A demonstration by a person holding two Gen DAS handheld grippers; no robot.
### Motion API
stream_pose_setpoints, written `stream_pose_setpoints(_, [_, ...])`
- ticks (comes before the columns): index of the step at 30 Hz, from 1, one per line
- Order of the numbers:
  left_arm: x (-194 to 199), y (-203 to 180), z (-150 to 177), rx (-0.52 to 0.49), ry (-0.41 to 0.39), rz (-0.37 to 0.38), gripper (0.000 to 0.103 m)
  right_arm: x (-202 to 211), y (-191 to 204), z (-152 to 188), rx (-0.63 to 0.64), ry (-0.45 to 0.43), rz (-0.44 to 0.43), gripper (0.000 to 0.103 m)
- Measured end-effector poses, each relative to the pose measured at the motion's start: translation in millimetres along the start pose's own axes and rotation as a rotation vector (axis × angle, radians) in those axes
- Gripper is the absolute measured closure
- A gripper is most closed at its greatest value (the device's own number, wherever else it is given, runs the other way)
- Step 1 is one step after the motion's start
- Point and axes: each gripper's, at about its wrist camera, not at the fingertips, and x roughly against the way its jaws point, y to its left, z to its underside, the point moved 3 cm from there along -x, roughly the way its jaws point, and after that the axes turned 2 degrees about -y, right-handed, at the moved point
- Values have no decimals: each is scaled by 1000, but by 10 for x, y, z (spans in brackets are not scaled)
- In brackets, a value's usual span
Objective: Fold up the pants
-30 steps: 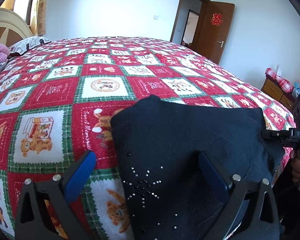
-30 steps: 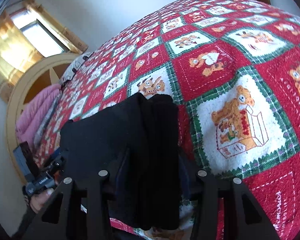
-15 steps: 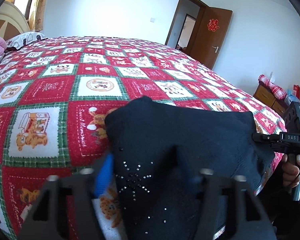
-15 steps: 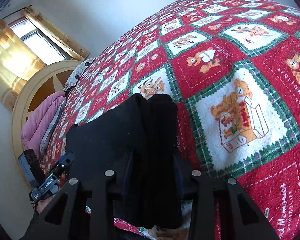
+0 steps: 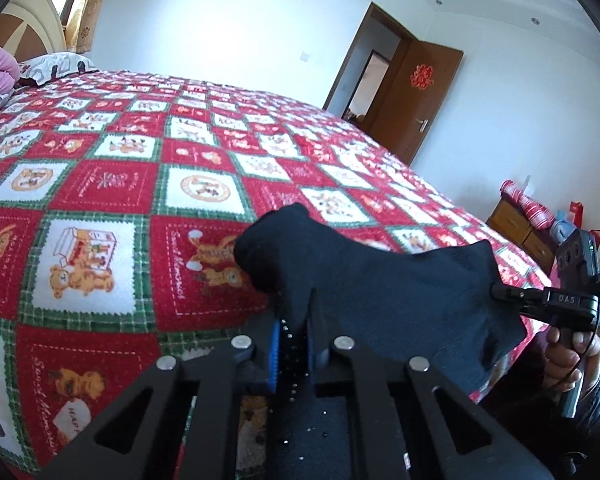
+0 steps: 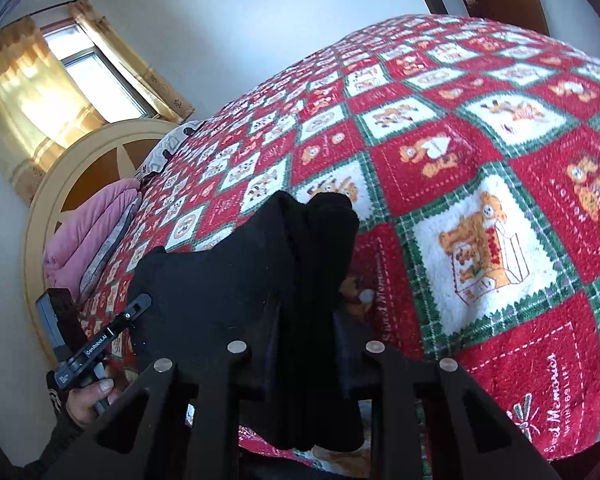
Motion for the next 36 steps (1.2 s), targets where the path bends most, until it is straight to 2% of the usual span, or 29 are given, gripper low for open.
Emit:
stream_pose_setpoints(7, [122, 33, -95, 4, -29, -1, 93, 74, 241, -122, 55, -26, -20, 80])
stream_pose_setpoints(15, [443, 385, -385, 36, -115, -67, 93, -240, 699, -430, 144, -15, -71, 80])
stream_pose_setpoints(24, [743, 1043, -680, 82, -195, -212, 93, -974, 1562, -912, 261, 33, -154, 80])
stream_pose_setpoints(30, [804, 1424, -729, 103, -206, -299, 93, -1519, 2031, -1066, 319, 78, -178, 80])
stream_pose_setpoints(36, [737, 1763, -747, 116, -180, -353, 93, -2050, 2250, -1153, 329, 117, -170, 80])
